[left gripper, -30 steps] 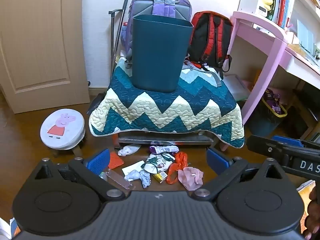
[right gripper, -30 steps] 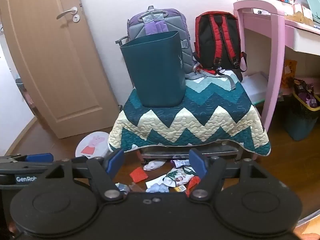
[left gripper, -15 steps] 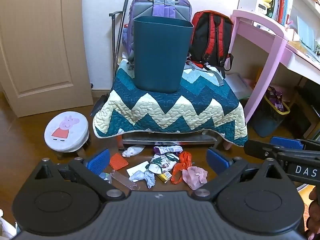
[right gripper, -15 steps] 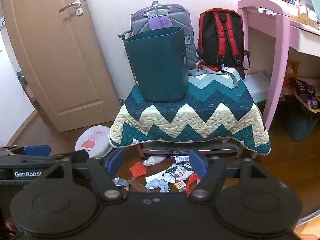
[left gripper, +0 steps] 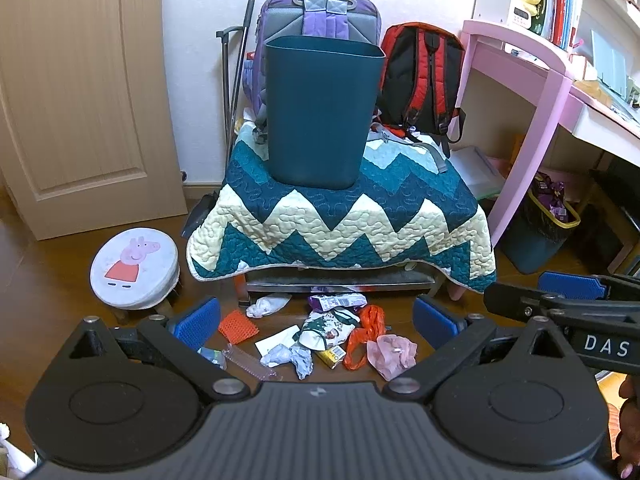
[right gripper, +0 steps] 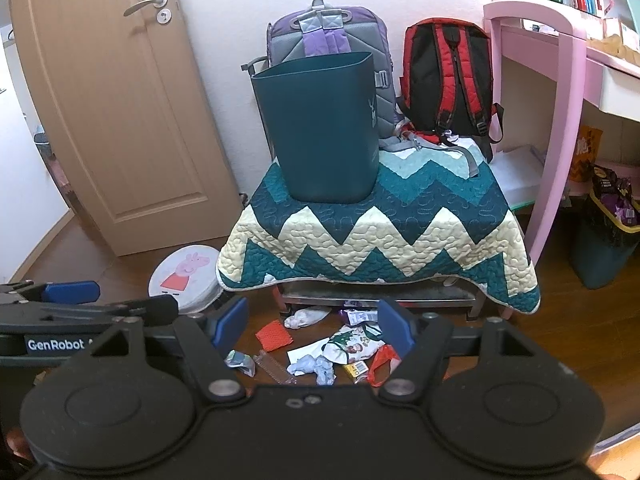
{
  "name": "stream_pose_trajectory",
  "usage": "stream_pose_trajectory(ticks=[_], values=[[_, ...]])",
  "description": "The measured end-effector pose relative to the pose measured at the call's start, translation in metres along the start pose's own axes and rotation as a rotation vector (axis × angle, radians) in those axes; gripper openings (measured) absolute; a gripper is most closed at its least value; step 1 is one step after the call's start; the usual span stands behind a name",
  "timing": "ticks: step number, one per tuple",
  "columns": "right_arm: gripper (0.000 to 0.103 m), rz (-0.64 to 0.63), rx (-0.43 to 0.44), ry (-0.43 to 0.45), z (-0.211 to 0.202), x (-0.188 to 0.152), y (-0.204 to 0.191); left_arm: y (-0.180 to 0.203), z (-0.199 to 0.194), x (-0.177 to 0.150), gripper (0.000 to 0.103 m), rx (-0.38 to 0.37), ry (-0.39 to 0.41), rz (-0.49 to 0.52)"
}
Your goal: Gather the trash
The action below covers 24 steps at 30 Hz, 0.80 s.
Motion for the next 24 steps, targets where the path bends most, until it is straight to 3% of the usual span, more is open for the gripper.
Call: stream_pose_trajectory(ticks=[24], values=[[0.072,0.015,-0.008,-0.012,0.0005,-0.0004,0.0001,0.0026,0.0011,-0.0057,0.103,-0.007,-0.012,-0.012]])
Point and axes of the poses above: each gripper's, at about its wrist camera, not at the fingertips, and z roughly the way its jaws point, y to its right, x to its top, the point moved 5 cm from there along z, roughly the way its jaws point, and after that the axes turned 5 degrees about z, right-handed, at the moved point
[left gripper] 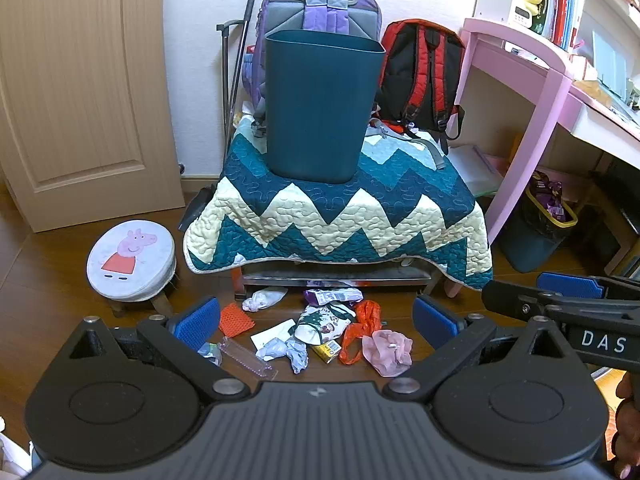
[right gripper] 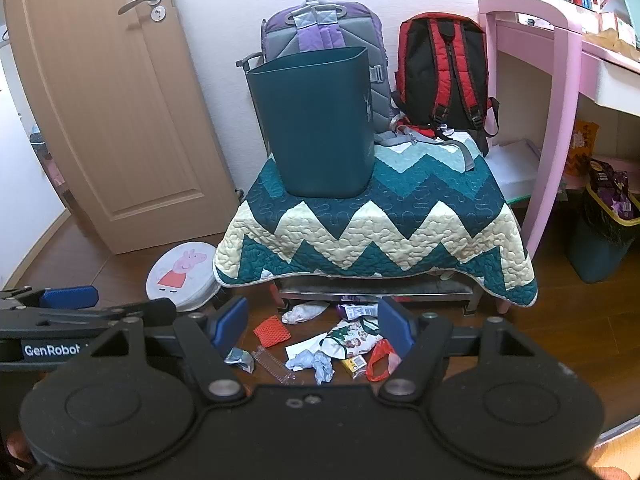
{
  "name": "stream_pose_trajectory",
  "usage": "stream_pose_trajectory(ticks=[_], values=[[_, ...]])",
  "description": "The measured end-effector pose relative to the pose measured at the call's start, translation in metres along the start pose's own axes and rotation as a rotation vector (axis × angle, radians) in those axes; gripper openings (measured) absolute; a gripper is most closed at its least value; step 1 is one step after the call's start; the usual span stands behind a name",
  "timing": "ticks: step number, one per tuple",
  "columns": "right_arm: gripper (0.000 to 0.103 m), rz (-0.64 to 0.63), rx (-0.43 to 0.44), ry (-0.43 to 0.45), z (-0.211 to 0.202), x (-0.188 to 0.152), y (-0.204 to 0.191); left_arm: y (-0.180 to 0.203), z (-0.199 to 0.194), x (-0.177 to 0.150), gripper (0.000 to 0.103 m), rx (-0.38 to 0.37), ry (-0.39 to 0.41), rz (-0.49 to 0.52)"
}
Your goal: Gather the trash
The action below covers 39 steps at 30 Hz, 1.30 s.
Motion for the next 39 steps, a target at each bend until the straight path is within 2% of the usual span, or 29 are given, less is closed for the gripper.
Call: stream_pose_trajectory(ticks=[27,33,39], values=[[0.072,0.001,-0.006,-0.012,0.005,-0.004,0.005,0.011,0.0,-0.008,0.103,-0.009,-0.008,-0.002],[0.072,-0.013,-0.015,-0.03,0.02,-0.003,0.006,0.007,0.016,-0.009,0.103,-0.022,-0.026,0.002],[0.072,-0.051,0.012,-0.026,0.046,0.007,0.01,-0.009,0.043,0.006,0.103,-0.031,-0.036,0.012]])
Point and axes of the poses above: each gripper's, at about its wrist camera, not at the fingertips, and z roughly the way its jaws point, y to its right, x to its top, the point moved 5 cm from there along z, roughly the way its jaws point, and after that the axes turned 5 degrees about z, right-handed, at the moved point
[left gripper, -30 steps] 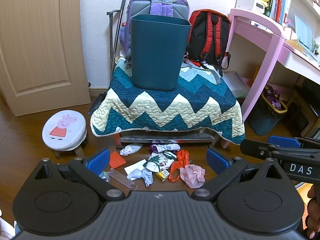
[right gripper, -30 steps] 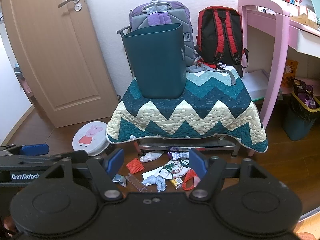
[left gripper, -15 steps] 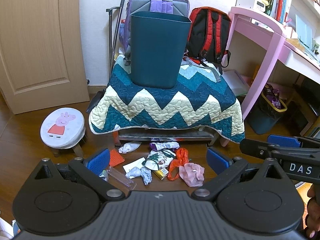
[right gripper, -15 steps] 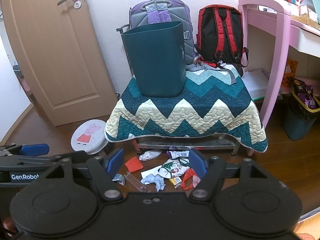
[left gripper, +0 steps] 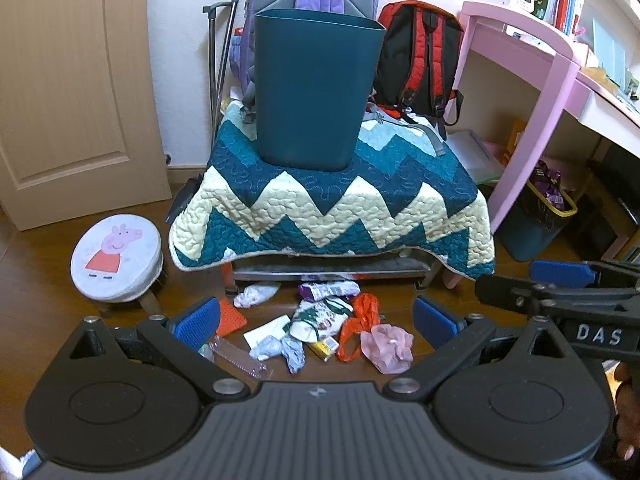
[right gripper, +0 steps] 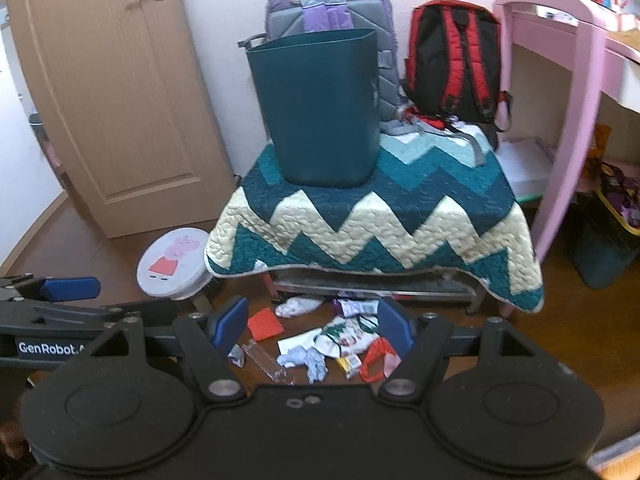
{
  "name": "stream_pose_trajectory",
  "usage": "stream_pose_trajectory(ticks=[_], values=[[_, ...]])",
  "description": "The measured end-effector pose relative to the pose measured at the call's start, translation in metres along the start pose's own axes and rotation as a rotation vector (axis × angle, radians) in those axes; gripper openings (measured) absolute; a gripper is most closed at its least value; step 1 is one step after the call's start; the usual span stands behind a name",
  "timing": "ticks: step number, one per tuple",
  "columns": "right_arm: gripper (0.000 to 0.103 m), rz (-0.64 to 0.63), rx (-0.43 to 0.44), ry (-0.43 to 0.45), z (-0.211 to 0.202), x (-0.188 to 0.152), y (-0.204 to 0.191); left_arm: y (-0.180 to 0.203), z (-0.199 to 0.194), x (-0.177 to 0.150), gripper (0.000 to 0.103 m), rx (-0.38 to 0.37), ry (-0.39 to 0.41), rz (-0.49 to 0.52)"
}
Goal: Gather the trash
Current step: 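Grasp the clear plastic bag with left tool while right tool grasps pink mesh net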
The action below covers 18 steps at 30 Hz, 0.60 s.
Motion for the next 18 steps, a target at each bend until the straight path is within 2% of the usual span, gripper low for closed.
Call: stream_pose_trajectory(ticks=[6,13,18], values=[[0.072,-0.021,0.011,-0.043,0.048,0.012,0.016,-0.027,0.044,0.018,0.103,0.012,-0.012,-0.06],[0.072,-0.005,-0.039,-0.091,0.117,0.028,0.054,-0.071,0.116,0.041,0.103,0.032,-0.066,-0.097],[0.072,0.051,-0.075,-0.171,0.182,0.03,0.087,-0.106,0.178,0.052,0.103,0.062,-0.119,-0.093]])
Point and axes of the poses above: each gripper's, at about its wrist camera, not at the fingertips, and z roughly the way its jaws point, y to its right, x to its top, the point moved 5 cm from there along z, roughly the way its jaws point, and after that the axes turned 5 degrees about z, right-handed, at the moved point
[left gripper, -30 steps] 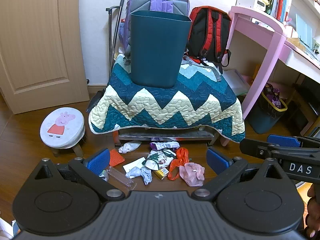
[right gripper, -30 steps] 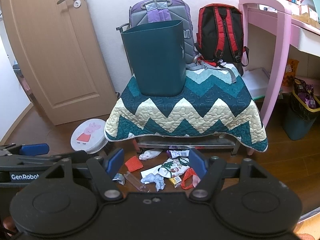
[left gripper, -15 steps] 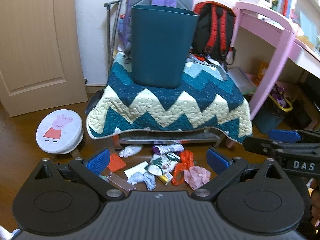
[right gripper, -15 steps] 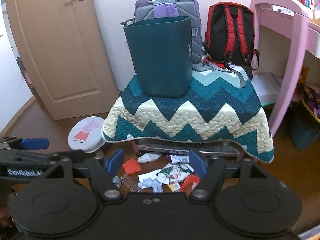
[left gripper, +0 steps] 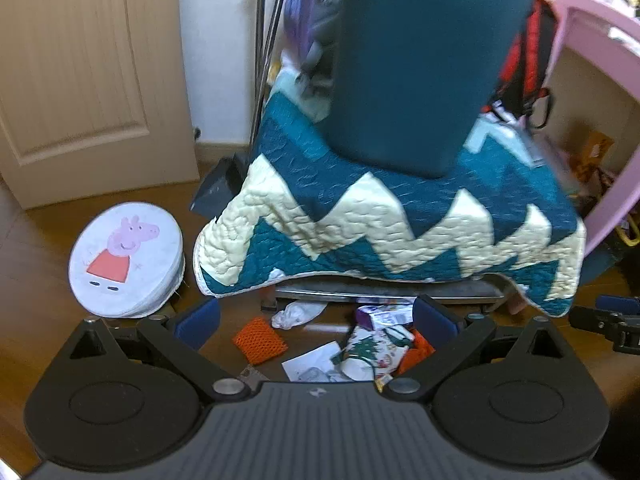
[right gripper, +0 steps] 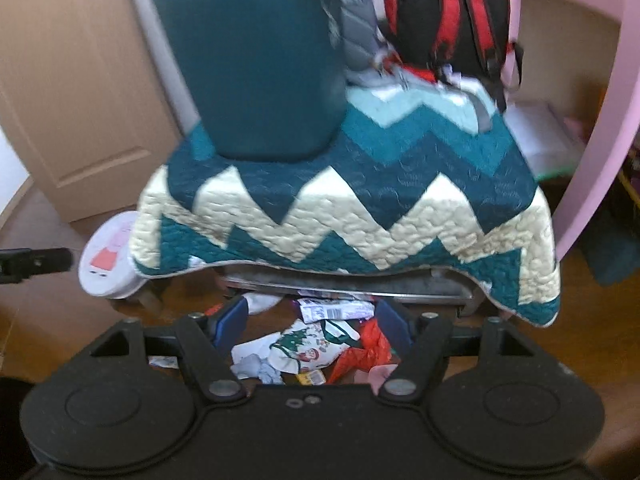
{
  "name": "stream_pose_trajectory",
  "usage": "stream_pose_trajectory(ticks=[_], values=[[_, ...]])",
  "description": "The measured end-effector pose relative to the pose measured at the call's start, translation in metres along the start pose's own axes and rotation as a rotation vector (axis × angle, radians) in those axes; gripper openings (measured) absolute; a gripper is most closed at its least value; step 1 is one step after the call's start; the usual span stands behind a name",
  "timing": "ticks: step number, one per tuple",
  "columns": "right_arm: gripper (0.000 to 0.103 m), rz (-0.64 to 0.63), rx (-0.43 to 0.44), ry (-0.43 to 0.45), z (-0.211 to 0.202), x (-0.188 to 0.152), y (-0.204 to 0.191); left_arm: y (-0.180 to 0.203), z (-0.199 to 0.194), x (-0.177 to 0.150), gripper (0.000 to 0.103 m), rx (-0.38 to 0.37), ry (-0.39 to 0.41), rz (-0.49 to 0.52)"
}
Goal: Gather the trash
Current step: 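Grasp the clear plastic bag with left tool while right tool grasps pink mesh net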
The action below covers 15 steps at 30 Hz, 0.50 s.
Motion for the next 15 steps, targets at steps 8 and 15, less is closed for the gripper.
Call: stream_pose_trajectory(ticks=[8,15], values=[[0.072,0.071,-0.071,-0.184,0.12,-0.012,0.04,-0.054,0.123,-0.016,0.103,0.042,-0.221,-0.037],[0.072,0.142,-0.179,-0.336,0.204,-0.041,0.084,-0.101,0.21,-0.064,0.103,0.103,-0.417,-0.141]])
Point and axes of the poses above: each gripper's, at about its wrist camera, not at the fingertips, and z roughly the way its jaws point, y to its right, x to its top, the point moved 5 cm from there along z, roughly the way its jaws point, and after that the axes turned 5 degrees about z, right-handed, at the moved point
